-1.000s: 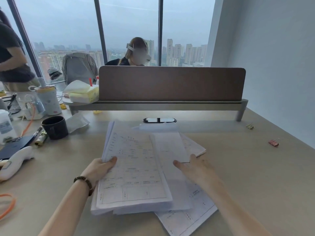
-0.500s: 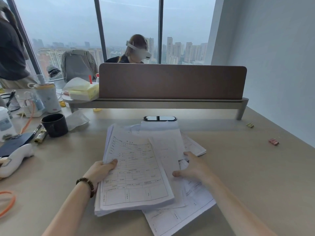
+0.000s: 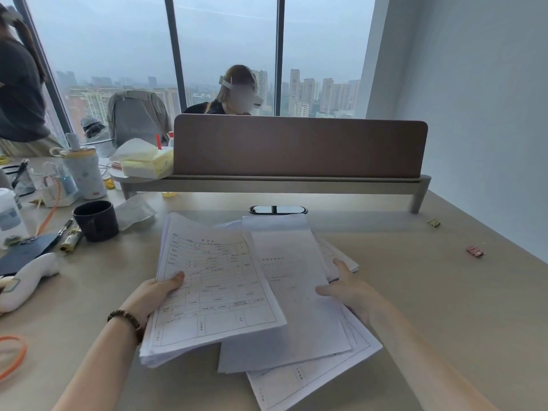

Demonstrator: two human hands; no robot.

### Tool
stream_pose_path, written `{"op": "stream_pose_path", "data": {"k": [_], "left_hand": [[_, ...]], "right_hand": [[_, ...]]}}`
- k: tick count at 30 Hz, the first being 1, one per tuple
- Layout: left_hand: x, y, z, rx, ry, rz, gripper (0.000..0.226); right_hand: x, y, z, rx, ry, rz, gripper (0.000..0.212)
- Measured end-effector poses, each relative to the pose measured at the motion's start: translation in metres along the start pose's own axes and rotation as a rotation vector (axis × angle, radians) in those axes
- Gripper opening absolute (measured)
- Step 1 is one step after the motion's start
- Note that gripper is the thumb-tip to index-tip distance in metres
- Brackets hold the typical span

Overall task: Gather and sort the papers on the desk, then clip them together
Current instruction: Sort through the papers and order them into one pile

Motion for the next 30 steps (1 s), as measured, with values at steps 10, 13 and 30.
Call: {"op": "stream_pose_path", "data": {"k": [10, 13, 30], "left_hand": [[0.02, 0.006, 0.007, -0.08, -0.041, -0.032, 0.032], [0.026, 0.011, 0.014, -0.085, -0.061, -0.03, 0.031], [0.043, 0.002, 0.023, -0.129, -0.099, -0.039, 0.031]], "right_hand": [[0.024, -0.009, -0.007, 0.01, -0.008, -0.035, 0.031], [0.03, -0.011, -0.006, -0.035, -0.034, -0.077, 0.026], [0.05, 0.001, -0.021, 0.234, 0.251, -0.127, 0.029]]}}
Point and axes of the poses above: each hand's wrist, its own x-axis towards the middle knuckle, its own z-axis out of the palm, y = z × x, the point moved 3 cm from there along x, towards the middle knuckle, and after that the axes turned 4 degrees about -y, right-handed, at the moved point
